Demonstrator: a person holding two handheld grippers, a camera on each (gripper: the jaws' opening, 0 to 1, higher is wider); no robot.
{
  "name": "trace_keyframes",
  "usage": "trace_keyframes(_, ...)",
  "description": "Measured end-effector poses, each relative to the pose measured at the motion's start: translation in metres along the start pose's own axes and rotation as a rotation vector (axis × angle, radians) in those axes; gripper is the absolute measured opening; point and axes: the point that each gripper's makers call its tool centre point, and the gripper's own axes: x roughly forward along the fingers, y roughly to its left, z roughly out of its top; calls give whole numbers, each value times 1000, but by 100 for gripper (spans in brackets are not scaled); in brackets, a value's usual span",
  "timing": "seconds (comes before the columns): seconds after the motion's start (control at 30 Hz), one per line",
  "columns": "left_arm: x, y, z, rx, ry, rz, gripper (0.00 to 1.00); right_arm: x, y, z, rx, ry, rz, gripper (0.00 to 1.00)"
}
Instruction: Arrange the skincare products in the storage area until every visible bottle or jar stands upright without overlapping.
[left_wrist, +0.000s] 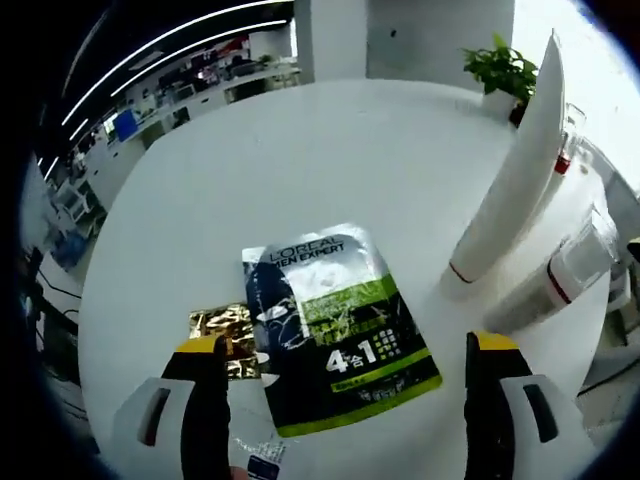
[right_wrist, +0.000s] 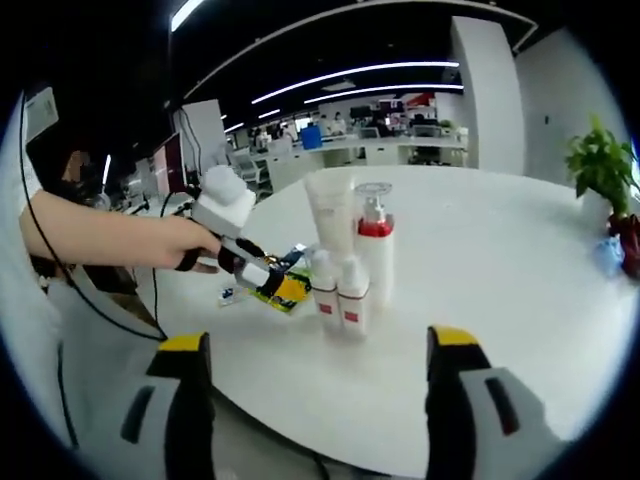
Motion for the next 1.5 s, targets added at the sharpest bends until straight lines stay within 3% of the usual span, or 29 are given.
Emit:
trace_keyframes(0.3, 17, 0, -7, -61, 55, 24, 97, 0, -2, -1, 9, 7, -13, 89)
trace_keyframes(0.7, 20, 4, -4, -53, 46, 31, 97, 0, -4, -1, 12, 16, -29, 87)
trace_keyframes(0.8, 19, 1, -2, -38, 34, 21, 92, 0, -4, -1, 12, 17, -33, 87)
trace_keyframes(0.93, 18, 0, 1, -31, 16, 22, 77, 0, -4, -1, 12, 18, -35, 87)
trace_keyframes(1.17, 13, 9, 6, -29, -26, 50, 69, -1, -5, -2, 12, 20, -42, 87)
trace_keyframes(1.2, 12, 12, 7, -28, -28, 56, 65, -1, -5, -2, 11, 21, -42, 87)
trace_keyframes(1.5, 8, 32, 4, -80, -27, 87, 61, 0, -5, -2, 5, 24, -45, 86)
